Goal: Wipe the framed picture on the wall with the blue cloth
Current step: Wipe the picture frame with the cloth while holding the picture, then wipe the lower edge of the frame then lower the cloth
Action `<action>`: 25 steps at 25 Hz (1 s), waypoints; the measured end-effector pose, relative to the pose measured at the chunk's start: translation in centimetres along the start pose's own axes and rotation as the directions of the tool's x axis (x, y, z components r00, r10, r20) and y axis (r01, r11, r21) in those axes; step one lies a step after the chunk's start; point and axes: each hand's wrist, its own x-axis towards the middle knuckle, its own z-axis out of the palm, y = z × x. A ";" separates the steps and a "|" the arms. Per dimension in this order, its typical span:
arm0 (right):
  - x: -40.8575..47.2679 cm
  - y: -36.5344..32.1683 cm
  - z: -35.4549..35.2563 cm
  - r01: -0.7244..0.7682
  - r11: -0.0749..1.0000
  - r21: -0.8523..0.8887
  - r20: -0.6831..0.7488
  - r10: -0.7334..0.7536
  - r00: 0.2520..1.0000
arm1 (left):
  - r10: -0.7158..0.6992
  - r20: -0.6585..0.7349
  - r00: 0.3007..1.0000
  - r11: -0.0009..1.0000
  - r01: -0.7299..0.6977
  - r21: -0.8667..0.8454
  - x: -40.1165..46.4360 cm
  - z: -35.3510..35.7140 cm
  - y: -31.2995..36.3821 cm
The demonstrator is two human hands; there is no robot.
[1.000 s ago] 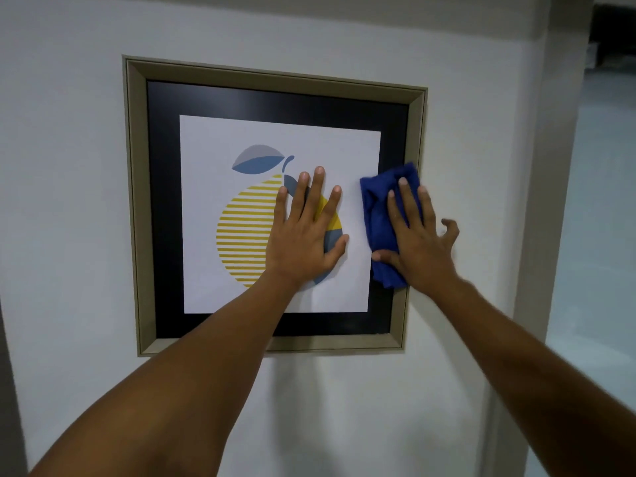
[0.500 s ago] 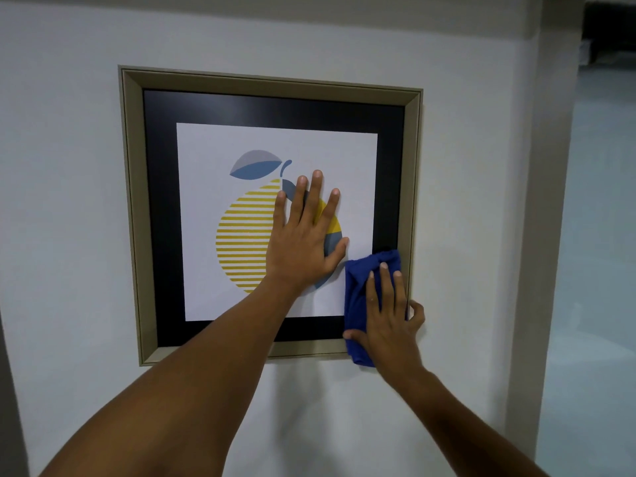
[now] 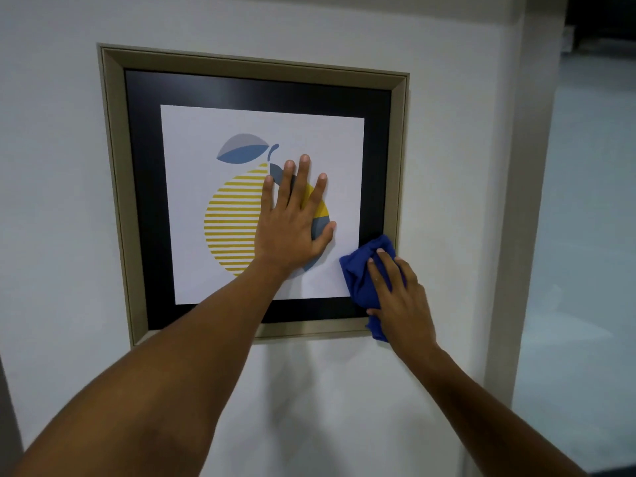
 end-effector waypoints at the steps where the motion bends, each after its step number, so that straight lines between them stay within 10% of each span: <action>1: -0.3 -0.1 0.0 0.008 0.998 0.068 -0.004 -0.008 1.000 | -0.006 0.005 1.000 1.000 0.006 -0.015 0.0 0.0 0.0; 6: -4.1 1.0 -1.5 -0.032 0.958 0.286 -0.014 0.038 0.999 | 0.146 0.017 0.989 0.949 -0.135 -0.285 -4.7 1.5 6.6; 10: -10.1 3.7 -2.6 -0.073 0.956 0.286 -0.051 0.092 0.994 | 0.161 0.103 0.982 0.608 -0.016 -0.794 -10.4 2.2 17.3; 15: -25.4 9.1 -3.8 -0.368 0.900 0.231 0.234 0.316 0.920 | 0.295 0.315 0.902 0.336 0.211 -0.918 -17.9 5.1 30.1; 25: -70.0 8.6 -5.6 -0.755 0.620 -0.215 0.817 0.538 0.209 | 0.665 0.655 0.360 0.194 0.763 -0.616 -55.7 9.4 58.4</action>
